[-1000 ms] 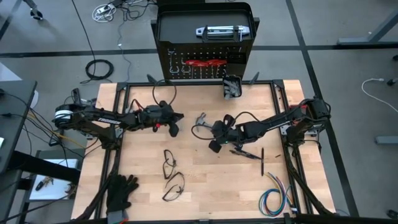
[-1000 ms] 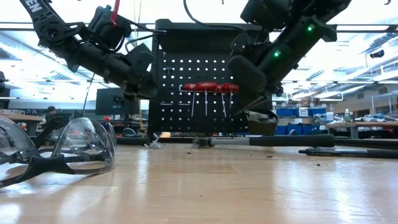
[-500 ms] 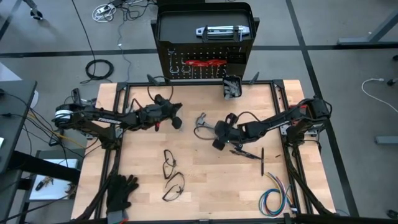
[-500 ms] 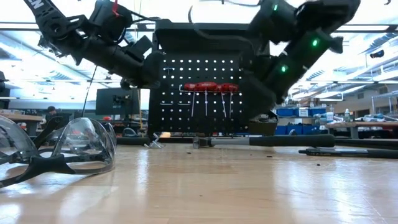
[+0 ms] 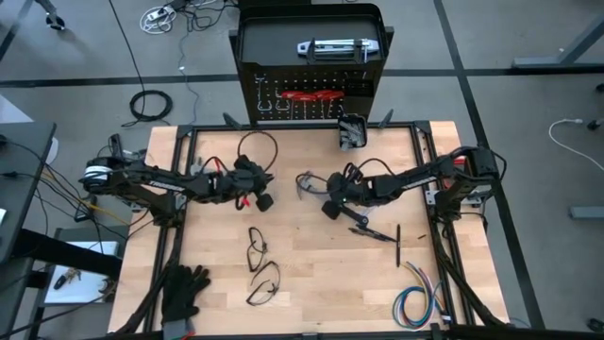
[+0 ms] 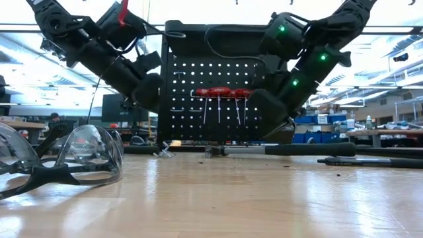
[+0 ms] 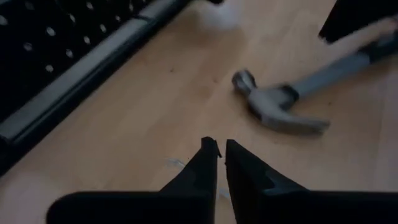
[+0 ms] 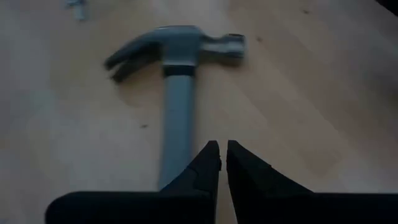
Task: Hang tools onto peg board
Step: Hang the hook on the pegboard
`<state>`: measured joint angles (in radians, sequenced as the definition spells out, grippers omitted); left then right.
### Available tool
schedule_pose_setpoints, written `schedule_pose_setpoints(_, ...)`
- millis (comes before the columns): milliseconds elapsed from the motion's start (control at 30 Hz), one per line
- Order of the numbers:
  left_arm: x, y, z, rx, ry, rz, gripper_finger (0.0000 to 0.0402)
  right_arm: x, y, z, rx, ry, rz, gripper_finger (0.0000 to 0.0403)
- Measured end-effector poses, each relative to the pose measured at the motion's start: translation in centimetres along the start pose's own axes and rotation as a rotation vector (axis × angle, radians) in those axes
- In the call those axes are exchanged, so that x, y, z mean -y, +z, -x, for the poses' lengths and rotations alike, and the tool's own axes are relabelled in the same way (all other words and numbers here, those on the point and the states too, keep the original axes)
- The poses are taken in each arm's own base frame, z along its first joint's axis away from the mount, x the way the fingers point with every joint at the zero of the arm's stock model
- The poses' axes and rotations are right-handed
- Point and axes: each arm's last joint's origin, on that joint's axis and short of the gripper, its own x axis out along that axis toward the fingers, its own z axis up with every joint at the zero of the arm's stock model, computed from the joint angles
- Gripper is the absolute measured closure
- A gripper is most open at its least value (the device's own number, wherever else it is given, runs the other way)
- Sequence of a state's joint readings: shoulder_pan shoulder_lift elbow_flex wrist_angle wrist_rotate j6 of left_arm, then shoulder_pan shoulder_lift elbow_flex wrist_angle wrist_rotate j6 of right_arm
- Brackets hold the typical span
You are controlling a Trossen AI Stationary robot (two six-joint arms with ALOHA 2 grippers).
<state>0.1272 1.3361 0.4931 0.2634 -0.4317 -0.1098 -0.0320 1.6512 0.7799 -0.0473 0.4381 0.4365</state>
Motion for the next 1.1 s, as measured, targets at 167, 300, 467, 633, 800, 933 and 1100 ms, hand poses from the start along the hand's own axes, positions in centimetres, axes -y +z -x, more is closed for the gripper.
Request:
schedule_pose_setpoints(167,0.2,-0.3,0.0,-0.039,-0.071,-0.020,0.0311,-1.0,0.5,0.4,0.082,0.035,0.079,0.0364)
schedule_pose_setpoints(300,0.6,-0.4,0.1,-0.048,-0.209,-0.080,0.0279,-1.0,0.9,0.3,0.120,0.039,0.130,0.0363)
schedule_pose_setpoints(467,0.9,-0.9,0.2,-0.098,-0.341,-0.157,0.0274,-0.1,1.6,-0.1,0.140,0.014,0.184,0.0367)
schedule_pose_setpoints(633,1.1,-1.3,0.4,-0.115,-0.301,-0.235,0.0276,0.6,2.3,-0.4,0.169,0.044,0.203,0.0372)
schedule_pose_setpoints(800,2.0,-1.8,-0.1,-0.109,-0.262,-0.338,0.0276,0.7,2.7,-0.5,0.183,0.094,0.193,0.0376)
schedule_pose_setpoints(933,2.5,-2.5,-1.2,-0.115,-0.217,-0.357,0.0277,0.5,2.8,-0.4,0.183,0.103,0.191,0.0376)
schedule_pose_setpoints(1100,2.7,-2.9,-1.7,-0.119,-0.194,-0.354,0.0277,0.1,2.3,-0.3,0.160,0.113,0.190,0.0378)
